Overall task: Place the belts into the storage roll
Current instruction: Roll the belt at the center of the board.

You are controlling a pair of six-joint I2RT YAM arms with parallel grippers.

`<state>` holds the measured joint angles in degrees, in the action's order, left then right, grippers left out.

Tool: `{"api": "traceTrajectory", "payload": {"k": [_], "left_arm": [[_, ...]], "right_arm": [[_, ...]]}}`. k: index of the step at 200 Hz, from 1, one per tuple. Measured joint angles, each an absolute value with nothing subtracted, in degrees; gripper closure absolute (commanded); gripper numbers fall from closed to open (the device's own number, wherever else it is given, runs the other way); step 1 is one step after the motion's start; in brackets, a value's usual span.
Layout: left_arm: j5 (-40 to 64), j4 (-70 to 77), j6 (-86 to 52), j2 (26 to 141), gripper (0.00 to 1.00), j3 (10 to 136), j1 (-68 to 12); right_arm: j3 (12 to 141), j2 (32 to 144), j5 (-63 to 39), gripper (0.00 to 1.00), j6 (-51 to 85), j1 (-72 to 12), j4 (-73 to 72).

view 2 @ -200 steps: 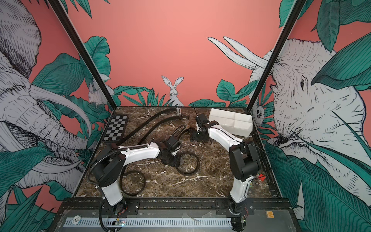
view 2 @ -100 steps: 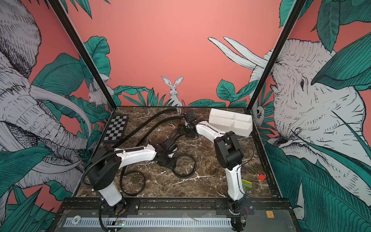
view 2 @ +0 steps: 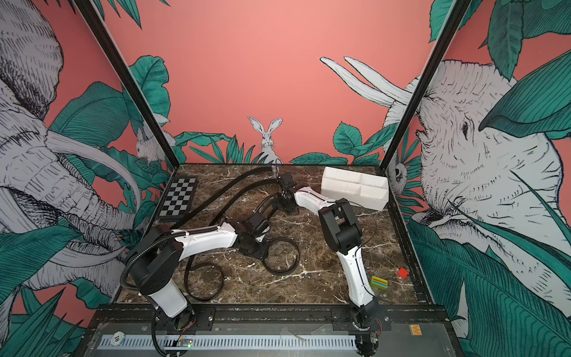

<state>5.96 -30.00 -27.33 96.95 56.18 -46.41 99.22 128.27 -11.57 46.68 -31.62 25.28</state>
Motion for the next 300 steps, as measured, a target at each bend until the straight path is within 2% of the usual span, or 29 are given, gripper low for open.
{"api": "traceTrajectory", "payload": {"k": [33, 66, 122, 161, 187, 211, 247, 271, 300], "left_arm": [[5.74, -29.82, -27.11, 96.95, 0.47, 56.03, -45.06], [5.56, -29.69, -26.52, 98.48, 0.49, 57.39, -43.51], [2.83, -30.09, -24.75, 101.65, 0.58, 61.04, -42.00], [0.32, -30.22, -23.79, 102.10, 0.70, 61.30, -41.93], [-0.16, -30.22, -22.70, 102.10, 0.72, 61.30, -41.93], [-0.56, -30.17, -20.99, 102.10, 0.72, 61.32, -41.93], [-1.83, -29.87, -18.39, 102.26, 0.72, 61.49, -41.93], [-2.70, -29.82, -17.43, 102.63, 0.72, 61.87, -41.93], [-3.68, -29.39, -16.93, 102.87, 0.72, 62.00, -41.91]], "right_arm": [[95.74, 126.45, -10.72, 1.00, 45.71, -30.61, 24.18], [87.50, 120.79, -10.13, 1.00, 43.22, -26.81, 23.79], [73.08, 109.69, -7.27, 1.00, 38.04, -20.27, 25.21], [64.97, 103.07, -6.22, 1.00, 36.56, -19.38, 25.98], [63.35, 101.19, -6.57, 0.68, 34.46, -19.33, 28.51], [63.59, 99.33, -6.59, 0.48, 29.89, -19.40, 33.61], [66.41, 92.73, -6.26, 0.29, 19.55, -20.49, 39.35], [68.42, 89.47, -8.21, 0.22, 11.00, -22.68, 38.61], [72.38, 93.21, -7.97, 0.15, -0.40, -28.77, 36.16]]}}
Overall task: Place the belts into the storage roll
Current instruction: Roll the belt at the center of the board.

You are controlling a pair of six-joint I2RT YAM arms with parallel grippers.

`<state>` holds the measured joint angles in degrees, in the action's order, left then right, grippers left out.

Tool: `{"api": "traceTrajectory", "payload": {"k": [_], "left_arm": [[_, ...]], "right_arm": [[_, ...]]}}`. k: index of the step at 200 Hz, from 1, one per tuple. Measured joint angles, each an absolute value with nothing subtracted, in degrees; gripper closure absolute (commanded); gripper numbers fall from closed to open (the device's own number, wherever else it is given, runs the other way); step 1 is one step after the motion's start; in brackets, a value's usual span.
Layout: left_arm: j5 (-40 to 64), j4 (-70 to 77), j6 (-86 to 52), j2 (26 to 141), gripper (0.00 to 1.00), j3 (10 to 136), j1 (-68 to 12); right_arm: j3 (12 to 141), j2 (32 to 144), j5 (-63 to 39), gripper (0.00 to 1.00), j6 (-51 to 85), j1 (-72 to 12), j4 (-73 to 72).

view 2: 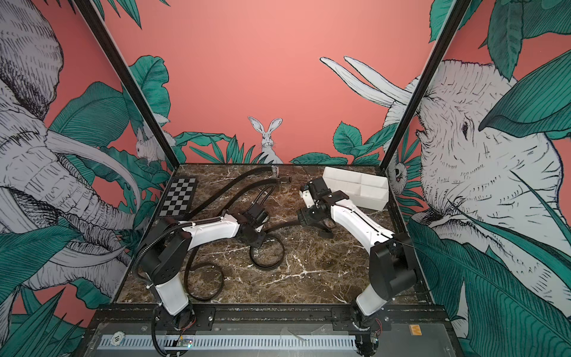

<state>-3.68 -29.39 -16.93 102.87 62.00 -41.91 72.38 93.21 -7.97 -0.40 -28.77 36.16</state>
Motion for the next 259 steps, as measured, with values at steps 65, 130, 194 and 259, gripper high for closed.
{"api": "traceTrajectory", "payload": {"k": [65, 130, 194, 259], "left_arm": [[-4.78, -28.05, -16.88, 103.07, 0.72, 61.95, -41.85], [-5.48, -27.55, -17.04, 103.46, 0.72, 62.13, -41.78], [-6.11, -26.76, -18.94, 103.81, 0.72, 62.19, -40.99], [-8.69, -24.27, -21.93, 105.06, 0.70, 62.52, -38.15]], "right_arm": [[73.56, 105.82, -7.73, 0.13, -16.34, -31.35, 29.36], [80.58, 113.75, -9.65, 0.54, -21.54, -30.79, 29.85], [74.24, 111.48, -10.24, 0.98, -14.33, -30.41, 32.75], [67.57, 106.28, -7.75, 1.00, -3.05, -26.30, 33.32]]}}
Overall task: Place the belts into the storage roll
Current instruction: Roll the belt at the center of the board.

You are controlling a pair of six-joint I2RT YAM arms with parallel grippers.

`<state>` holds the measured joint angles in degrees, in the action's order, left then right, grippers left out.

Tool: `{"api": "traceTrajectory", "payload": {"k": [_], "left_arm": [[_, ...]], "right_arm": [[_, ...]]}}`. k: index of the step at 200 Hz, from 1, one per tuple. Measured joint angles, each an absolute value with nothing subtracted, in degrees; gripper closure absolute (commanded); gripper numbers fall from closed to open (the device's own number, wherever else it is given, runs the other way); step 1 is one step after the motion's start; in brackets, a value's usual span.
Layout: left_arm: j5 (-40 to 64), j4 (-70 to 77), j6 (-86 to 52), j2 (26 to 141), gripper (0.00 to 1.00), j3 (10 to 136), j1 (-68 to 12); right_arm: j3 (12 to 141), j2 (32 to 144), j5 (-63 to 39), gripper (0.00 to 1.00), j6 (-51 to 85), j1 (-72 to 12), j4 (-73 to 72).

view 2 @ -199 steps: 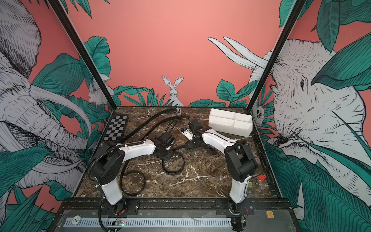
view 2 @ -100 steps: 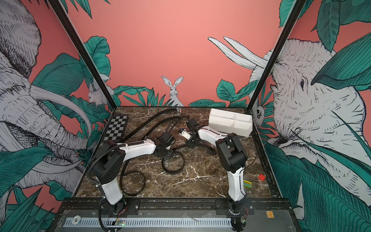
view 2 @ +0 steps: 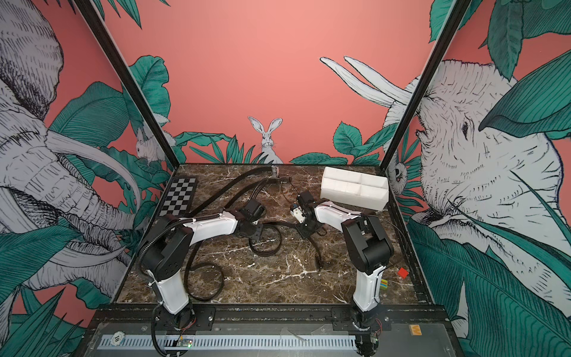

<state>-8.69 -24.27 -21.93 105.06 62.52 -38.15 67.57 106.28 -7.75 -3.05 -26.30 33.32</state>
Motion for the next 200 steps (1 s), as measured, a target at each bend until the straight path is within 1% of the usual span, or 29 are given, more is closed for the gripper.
{"api": "traceTrajectory", "payload": {"k": [33, 149, 184, 200], "left_arm": [[-9.52, -23.77, -22.98, 107.07, 0.70, 63.61, -37.15], [-11.86, -18.79, -25.63, 109.62, 0.70, 64.42, -34.41], [-12.56, -18.68, -25.85, 110.21, 0.77, 65.14, -34.33], [-12.73, -18.72, -25.61, 110.52, 0.81, 65.67, -34.28]], "right_arm": [[65.89, 104.84, -7.60, 1.00, 0.95, -22.59, 33.76], [61.69, 101.58, -9.23, 1.00, 6.52, -15.84, 34.63], [61.21, 101.23, -10.33, 1.00, 7.33, -15.33, 35.22], [59.27, 99.85, -12.73, 1.00, 8.67, -15.27, 34.20]]}}
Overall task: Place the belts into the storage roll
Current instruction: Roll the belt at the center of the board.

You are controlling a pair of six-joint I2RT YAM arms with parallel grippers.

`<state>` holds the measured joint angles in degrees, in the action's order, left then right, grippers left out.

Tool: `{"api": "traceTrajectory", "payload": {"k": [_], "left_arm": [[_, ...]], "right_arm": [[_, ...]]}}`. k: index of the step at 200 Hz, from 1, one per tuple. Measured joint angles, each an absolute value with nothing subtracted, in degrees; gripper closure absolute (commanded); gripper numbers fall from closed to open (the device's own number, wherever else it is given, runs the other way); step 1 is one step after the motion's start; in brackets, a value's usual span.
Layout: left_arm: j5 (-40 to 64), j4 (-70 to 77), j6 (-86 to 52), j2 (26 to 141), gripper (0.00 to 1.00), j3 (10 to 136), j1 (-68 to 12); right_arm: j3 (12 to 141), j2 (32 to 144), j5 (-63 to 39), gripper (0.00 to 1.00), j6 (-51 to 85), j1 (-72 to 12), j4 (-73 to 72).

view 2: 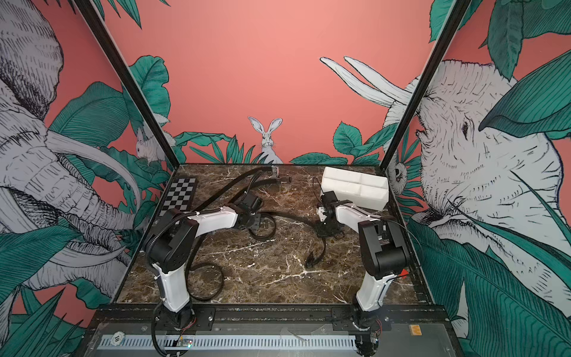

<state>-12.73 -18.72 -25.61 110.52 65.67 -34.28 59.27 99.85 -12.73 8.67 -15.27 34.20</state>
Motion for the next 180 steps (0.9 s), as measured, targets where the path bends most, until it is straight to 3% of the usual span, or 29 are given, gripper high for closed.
{"api": "traceTrajectory", "payload": {"k": [12, 33, 75, 125, 180], "left_arm": [[-12.78, -18.70, -24.93, 110.76, 0.86, 66.02, -34.28], [-12.69, -18.94, -23.44, 111.22, 0.90, 66.87, -34.28], [-12.97, -20.32, -20.64, 112.36, 0.91, 69.43, -33.91], [-13.15, -21.15, -19.31, 112.71, 0.92, 70.65, -33.87], [-13.13, -21.21, -19.33, 112.79, 0.92, 70.70, -33.87]], "right_arm": [[56.97, 98.24, -15.22, 1.00, 9.76, -15.53, 33.50], [55.02, 96.25, -17.76, 0.71, 10.37, -16.64, 34.76], [62.00, 94.56, -15.86, 0.48, 7.03, -17.58, 39.90], [83.33, 105.08, -14.15, 0.37, 1.63, -21.89, 37.41], [95.46, 120.86, -14.26, 0.42, -1.30, -28.40, 36.62]]}}
